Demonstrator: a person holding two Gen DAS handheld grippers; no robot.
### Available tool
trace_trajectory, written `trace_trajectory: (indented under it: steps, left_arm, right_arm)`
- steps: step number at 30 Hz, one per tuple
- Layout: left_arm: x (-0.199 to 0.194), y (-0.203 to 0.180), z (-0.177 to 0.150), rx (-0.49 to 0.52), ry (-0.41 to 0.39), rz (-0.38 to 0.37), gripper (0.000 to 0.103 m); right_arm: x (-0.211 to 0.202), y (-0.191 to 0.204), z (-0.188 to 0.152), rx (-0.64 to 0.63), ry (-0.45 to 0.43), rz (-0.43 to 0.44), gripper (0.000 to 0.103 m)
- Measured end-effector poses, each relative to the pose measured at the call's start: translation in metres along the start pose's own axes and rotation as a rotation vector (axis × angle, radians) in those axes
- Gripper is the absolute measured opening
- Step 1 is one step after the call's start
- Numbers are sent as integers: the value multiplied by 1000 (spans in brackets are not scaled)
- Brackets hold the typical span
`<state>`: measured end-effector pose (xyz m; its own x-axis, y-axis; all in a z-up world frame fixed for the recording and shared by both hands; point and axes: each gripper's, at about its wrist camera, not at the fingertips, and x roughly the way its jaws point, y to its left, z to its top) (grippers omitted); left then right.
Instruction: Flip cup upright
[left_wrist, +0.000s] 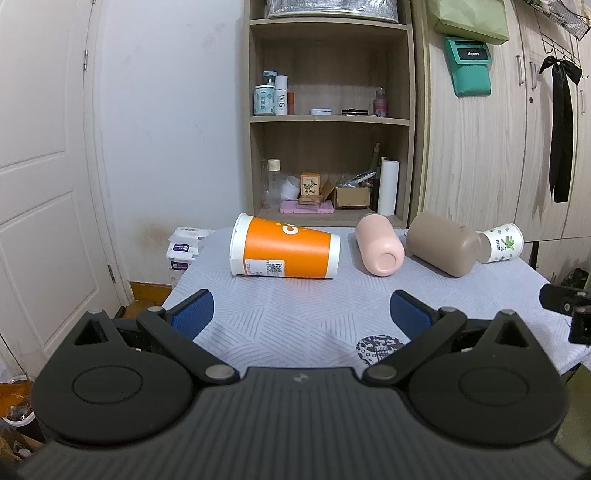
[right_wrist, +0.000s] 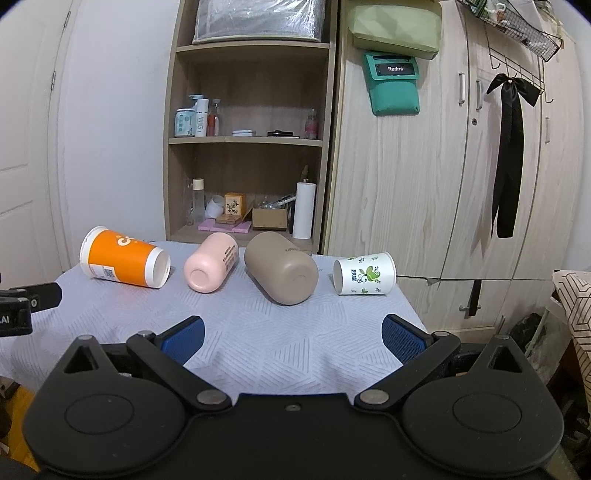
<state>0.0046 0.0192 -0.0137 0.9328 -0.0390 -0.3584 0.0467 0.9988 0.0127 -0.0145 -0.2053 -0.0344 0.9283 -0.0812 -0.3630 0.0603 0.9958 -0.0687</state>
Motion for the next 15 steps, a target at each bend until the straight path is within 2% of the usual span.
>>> trace_trajectory:
  steps: [15]
  left_arm:
    - [19, -13, 12, 7, 19, -113, 103]
  right_arm:
    - [25, -6, -4, 3, 36, 40, 103]
